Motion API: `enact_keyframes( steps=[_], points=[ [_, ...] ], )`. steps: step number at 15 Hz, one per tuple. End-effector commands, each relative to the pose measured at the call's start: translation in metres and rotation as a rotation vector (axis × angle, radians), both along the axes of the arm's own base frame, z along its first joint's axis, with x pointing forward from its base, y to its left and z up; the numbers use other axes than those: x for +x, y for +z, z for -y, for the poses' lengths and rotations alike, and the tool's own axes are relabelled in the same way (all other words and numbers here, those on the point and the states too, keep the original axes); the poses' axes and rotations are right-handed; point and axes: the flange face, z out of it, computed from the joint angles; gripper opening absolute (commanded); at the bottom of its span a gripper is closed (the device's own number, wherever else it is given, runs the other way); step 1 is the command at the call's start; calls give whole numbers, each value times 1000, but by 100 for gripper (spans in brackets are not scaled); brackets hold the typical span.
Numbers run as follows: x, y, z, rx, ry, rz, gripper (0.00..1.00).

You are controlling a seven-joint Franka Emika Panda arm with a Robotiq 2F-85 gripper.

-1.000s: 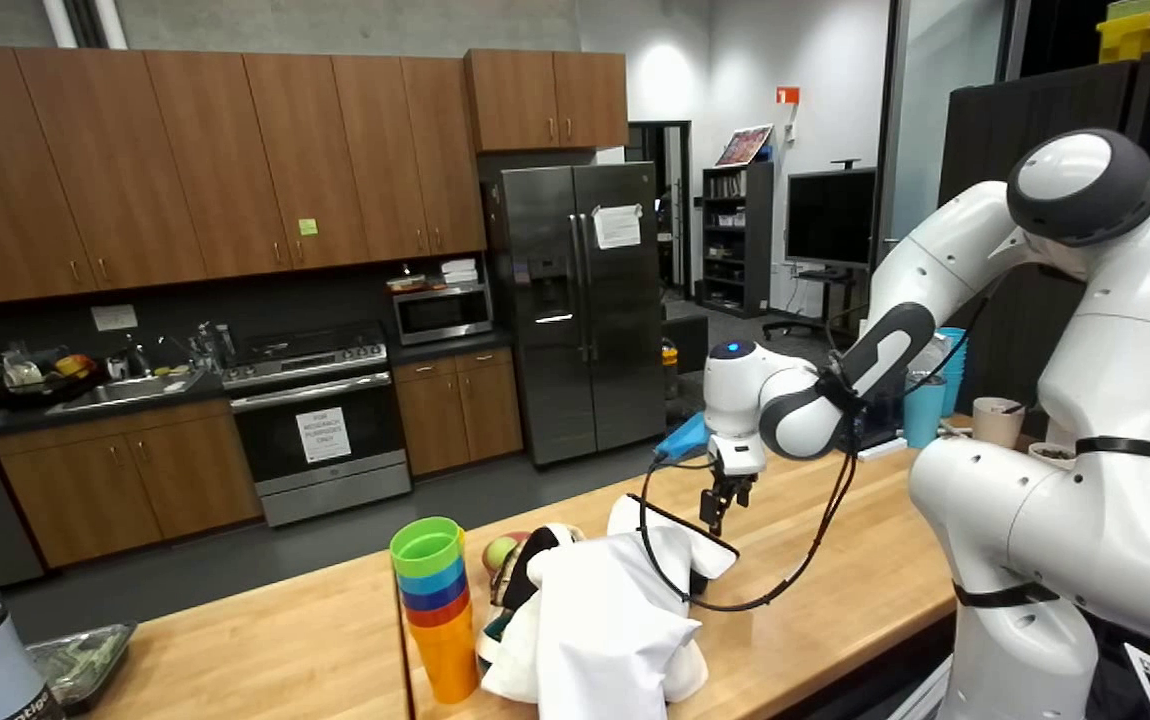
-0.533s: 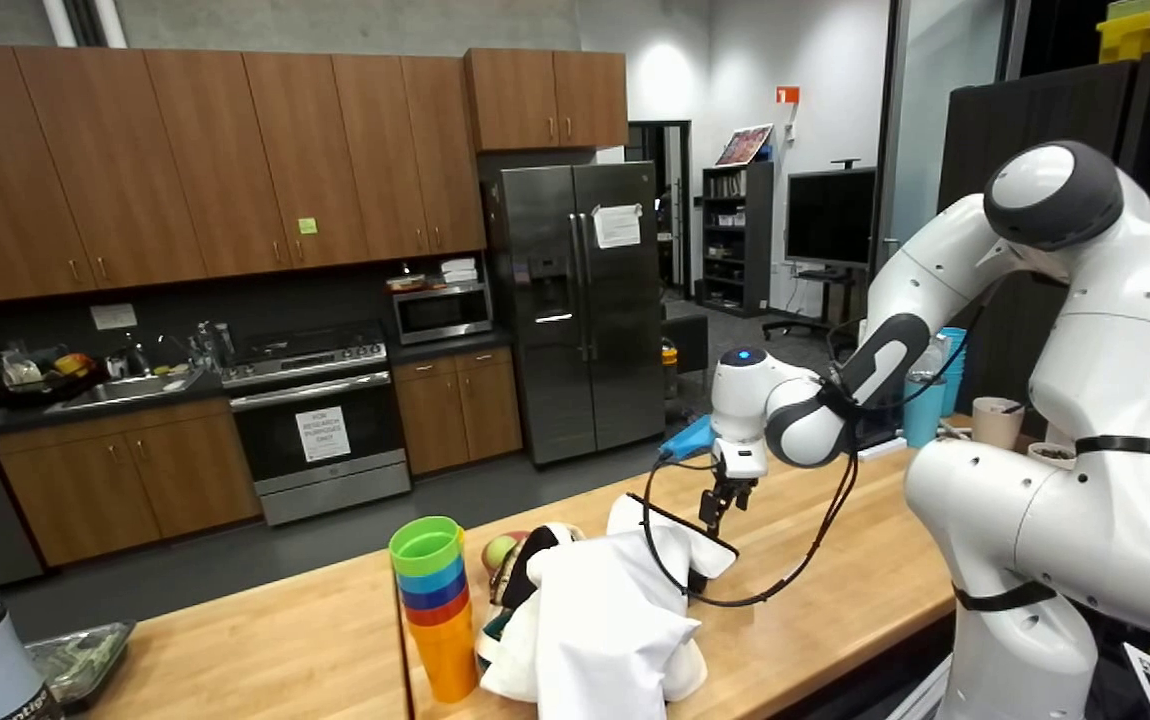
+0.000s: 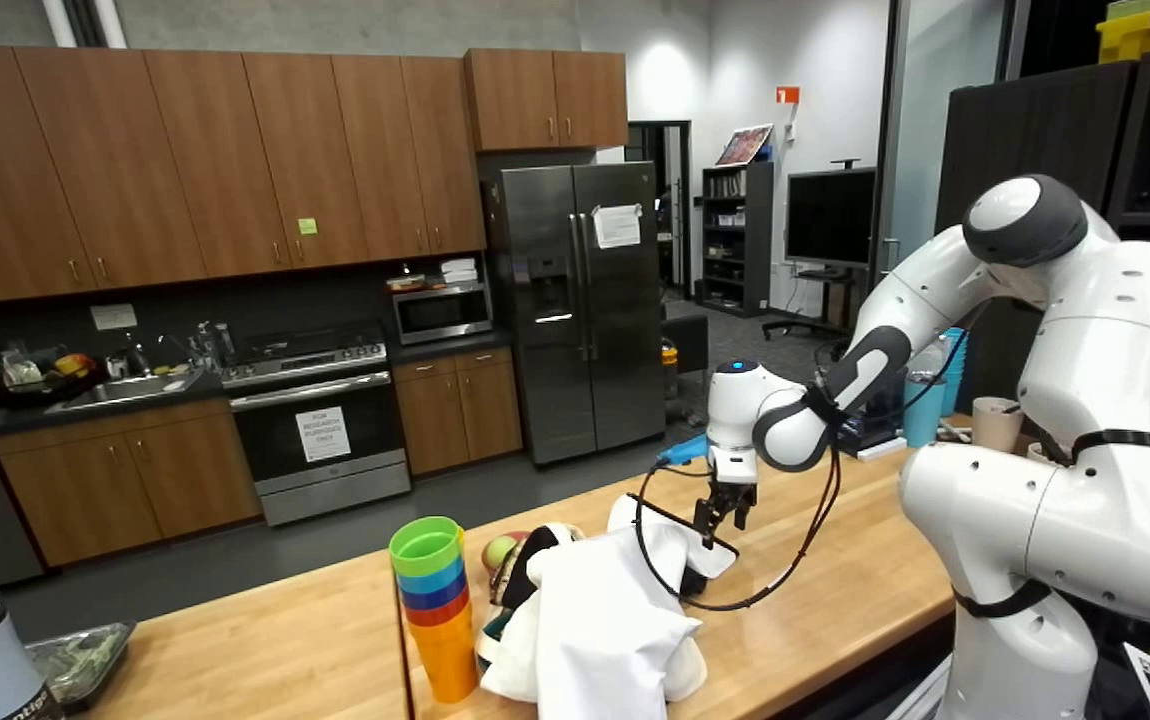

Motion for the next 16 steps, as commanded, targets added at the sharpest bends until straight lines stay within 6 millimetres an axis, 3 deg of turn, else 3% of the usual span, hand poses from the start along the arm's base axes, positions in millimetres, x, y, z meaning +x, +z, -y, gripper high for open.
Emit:
enact_keyframes(
  steps=[1,7,9,13,16],
  points=[
    [16,-19,4,73,6,-24,100],
    [29,-42,13,101,-18,-35,100],
    [33,-40,10,89,-28,-29,74],
    [34,-36,10,47,-43,-41,53],
    [32,-35,18,16,-42,-49,28]
  ],
)
